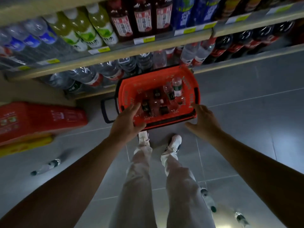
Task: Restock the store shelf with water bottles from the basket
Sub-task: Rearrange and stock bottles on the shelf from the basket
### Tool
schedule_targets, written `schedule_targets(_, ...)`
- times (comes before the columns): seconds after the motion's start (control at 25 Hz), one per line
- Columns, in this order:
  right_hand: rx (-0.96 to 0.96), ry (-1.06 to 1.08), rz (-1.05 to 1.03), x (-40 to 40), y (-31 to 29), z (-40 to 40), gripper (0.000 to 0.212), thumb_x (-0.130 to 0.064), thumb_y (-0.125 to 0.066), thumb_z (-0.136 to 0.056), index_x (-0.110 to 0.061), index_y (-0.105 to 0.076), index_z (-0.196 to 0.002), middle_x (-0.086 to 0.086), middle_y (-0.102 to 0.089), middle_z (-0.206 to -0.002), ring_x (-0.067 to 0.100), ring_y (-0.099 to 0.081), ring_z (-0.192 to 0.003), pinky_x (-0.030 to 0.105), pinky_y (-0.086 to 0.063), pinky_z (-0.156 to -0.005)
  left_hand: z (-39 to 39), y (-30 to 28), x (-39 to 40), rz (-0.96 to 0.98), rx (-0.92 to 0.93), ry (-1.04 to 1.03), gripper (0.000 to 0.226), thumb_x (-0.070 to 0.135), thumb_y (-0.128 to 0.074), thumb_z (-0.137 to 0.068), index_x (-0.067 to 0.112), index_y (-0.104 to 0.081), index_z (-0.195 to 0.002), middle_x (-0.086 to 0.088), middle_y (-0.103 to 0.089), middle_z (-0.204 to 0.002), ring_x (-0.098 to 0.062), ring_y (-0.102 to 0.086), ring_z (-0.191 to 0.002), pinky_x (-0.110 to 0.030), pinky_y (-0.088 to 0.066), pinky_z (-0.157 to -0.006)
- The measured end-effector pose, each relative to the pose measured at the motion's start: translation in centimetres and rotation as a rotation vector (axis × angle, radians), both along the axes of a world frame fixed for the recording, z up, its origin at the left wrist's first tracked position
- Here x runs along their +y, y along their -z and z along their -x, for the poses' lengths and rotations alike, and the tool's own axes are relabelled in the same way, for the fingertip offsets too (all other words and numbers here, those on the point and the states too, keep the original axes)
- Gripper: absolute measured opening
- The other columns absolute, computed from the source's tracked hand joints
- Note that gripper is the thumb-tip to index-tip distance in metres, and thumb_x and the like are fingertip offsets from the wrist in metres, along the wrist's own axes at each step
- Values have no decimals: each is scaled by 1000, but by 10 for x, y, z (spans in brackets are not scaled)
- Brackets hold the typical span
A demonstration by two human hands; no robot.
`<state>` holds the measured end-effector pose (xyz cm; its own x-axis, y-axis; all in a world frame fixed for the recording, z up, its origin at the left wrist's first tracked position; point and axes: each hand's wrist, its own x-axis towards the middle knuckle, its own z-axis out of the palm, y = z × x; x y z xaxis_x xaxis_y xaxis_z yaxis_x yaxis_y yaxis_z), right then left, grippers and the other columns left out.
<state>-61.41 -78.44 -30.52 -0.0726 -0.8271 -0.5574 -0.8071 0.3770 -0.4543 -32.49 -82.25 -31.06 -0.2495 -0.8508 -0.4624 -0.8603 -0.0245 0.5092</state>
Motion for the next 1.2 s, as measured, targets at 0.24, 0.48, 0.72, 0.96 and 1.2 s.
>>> schedule_targets(0.24, -11, 21, -80, -30, 115, -12, 79, -31, -75, -79, -18, -37, -147, 12, -50, -140, 35, -51, -123, 44, -48, -97, 15, 124, -29, -111, 43, -15, 87, 43, -73, -83, 32, -23, -154, -3, -35, -157, -22, -39, -141, -43, -41, -111)
schedule_targets(0.48, 1, -25, -146, -55, 242, -30, 81, -40, -74, -81, -21, -34, -148, 8, -44, -146, 34, -47, -128, 47, -45, -102, 10, 263, -55, -155, -4, 46, 85, 45, -73, -83, 29, -27, -153, -6, -36, -156, -22, -36, -142, -45, -41, -111)
schedule_targets(0.72, 1, -64, -158, -89, 351, -39, 74, -35, -75, -82, -19, -38, -144, 9, -46, -144, 28, -49, -127, 43, -47, -100, 16, 383, -87, -131, -21, 78, 66, 10, -65, -91, 22, -37, -150, -10, -45, -149, -25, -48, -133, -24, -40, -97)
schedule_targets(0.96, 7, -49, -132, -119, 417, -49, 60, -37, -72, -82, -22, -47, -134, 6, -52, -136, 24, -54, -118, 35, -48, -89, 10, 471, -92, -74, -237, 272, 84, 10, -71, -83, 39, -27, -148, -5, -56, -139, -31, -58, -122, -46, -54, -92)
schedule_targets(1.2, -49, -1, -149, -113, 423, -53, 61, -38, -72, -82, -22, -47, -135, 6, -51, -136, 24, -52, -122, 45, -46, -98, 7, 472, -96, -136, -219, 268, 87, 10, -67, -88, 33, -17, -155, -17, -56, -136, -34, -58, -119, -42, -52, -93)
